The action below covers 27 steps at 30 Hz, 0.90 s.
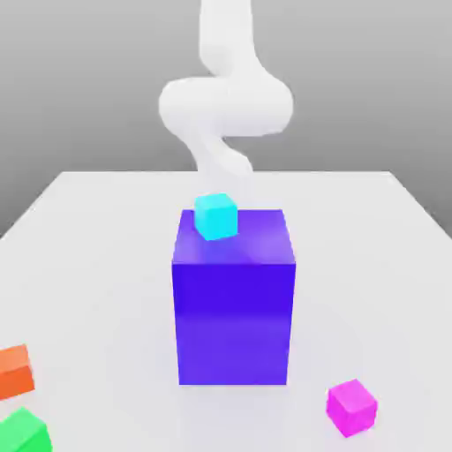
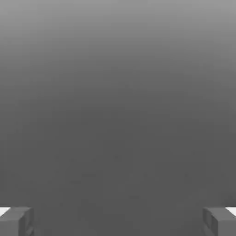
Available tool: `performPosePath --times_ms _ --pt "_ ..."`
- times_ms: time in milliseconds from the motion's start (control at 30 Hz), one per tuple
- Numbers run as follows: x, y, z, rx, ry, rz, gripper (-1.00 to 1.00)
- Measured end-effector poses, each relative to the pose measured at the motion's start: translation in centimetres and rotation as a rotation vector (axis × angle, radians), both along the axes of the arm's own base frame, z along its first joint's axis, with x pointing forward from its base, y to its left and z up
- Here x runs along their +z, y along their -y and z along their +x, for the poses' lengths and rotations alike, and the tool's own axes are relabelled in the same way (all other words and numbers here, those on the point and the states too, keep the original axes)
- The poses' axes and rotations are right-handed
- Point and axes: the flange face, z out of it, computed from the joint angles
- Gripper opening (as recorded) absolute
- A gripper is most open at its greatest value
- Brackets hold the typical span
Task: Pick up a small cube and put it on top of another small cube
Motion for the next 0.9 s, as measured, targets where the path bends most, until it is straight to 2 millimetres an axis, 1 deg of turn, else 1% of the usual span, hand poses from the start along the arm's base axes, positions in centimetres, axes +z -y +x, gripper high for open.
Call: performPosePath --times_ms 100,233,367,467,567,700,767,900 --pt "-3.6 -1.2 2.9 0.138 -0.059 -0.072 0.00" --pt "-8.5 -3.1 6.1 0.318 -0.128 -0.160 0.00" --pt "-13.7 -5.2 8.5 0.501 -0.190 -0.246 0.00" --pt "-17.8 -6.9 9.8 0.640 -0.233 -0.308 0.00" --pt "-22.0 -8.6 10.7 0.782 -0.273 -0.368 0.00" --pt "-27.6 -10.8 11.2 0.973 -0.322 -0.446 0.00" --pt "-30.5 -11.9 11.2 1.071 -0.345 -0.484 0.00" --pt "-36.1 -14.2 10.6 1.276 -0.387 -0.559 0.00"
